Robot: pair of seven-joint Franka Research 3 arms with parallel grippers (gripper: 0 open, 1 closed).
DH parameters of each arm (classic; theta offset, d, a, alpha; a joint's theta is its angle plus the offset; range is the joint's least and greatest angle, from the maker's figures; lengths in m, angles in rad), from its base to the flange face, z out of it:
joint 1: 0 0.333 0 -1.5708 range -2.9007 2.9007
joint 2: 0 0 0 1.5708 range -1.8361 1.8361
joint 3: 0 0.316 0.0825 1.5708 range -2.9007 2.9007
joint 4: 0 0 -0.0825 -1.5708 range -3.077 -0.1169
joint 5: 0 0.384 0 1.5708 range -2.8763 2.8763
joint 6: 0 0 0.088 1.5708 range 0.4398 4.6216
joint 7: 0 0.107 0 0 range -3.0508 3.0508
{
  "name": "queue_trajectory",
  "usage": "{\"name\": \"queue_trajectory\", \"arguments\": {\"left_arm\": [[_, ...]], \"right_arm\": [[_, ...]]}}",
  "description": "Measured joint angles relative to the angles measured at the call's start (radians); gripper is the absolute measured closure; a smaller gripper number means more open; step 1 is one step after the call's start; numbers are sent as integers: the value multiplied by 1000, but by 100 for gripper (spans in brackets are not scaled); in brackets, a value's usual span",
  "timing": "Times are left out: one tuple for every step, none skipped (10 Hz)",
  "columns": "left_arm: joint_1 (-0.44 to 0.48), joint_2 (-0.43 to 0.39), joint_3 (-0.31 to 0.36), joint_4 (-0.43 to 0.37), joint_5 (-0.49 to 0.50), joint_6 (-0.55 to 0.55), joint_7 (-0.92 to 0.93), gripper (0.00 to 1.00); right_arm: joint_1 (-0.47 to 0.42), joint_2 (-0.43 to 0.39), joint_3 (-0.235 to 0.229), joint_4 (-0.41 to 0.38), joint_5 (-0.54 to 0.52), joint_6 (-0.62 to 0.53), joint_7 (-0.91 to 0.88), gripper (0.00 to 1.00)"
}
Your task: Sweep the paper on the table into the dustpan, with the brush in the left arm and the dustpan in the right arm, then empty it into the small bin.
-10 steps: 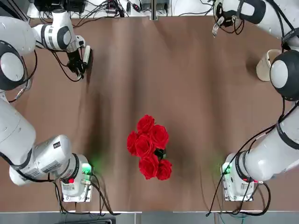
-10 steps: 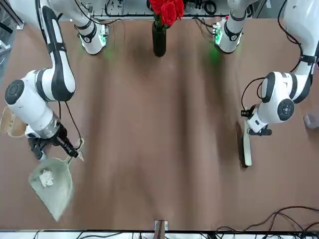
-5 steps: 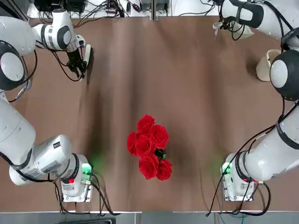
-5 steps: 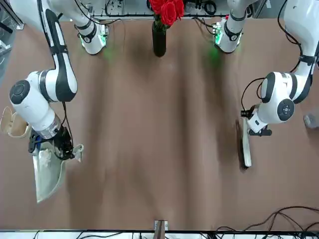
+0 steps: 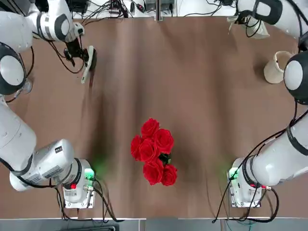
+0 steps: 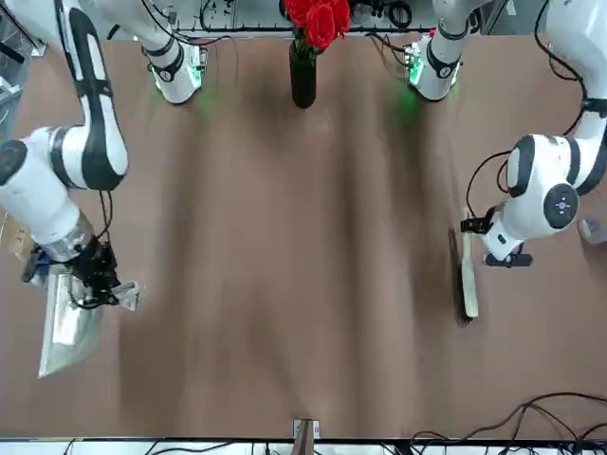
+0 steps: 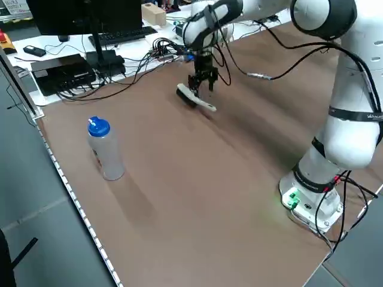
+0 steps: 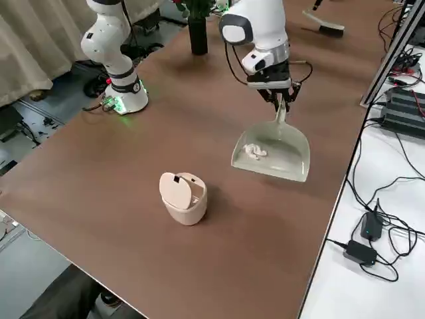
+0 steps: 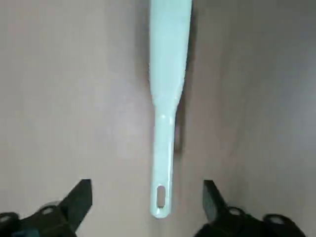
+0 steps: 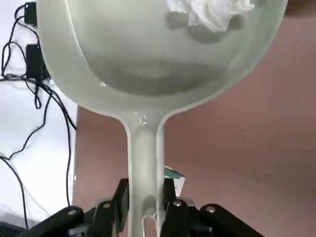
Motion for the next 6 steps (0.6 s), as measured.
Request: {"name": "queue_trajectory", "arguments": {"left_arm": [[0,-42,-3,46,-7,-51,-14,0],[0,-84,-7,86,-25,-86,-42,0],[0,-112,-7,117,-42,-115,-50,0],[2,-122,-7,136,-51,-144,-53,0],[3,-123,-5,162,-69,-181,-58,0],[-1,-130,4,189,-113,-223,-67,0]], "right_arm": [[-23,-11,0,0,0,-6,0,67],[-47,-17,0,0,5,-8,-1,67],[-68,-22,0,0,22,-8,-1,67],[-90,-29,1,0,44,-8,-4,67],[-109,-38,1,0,69,-8,-11,67],[-122,-49,3,-1,92,-8,-14,67]]}}
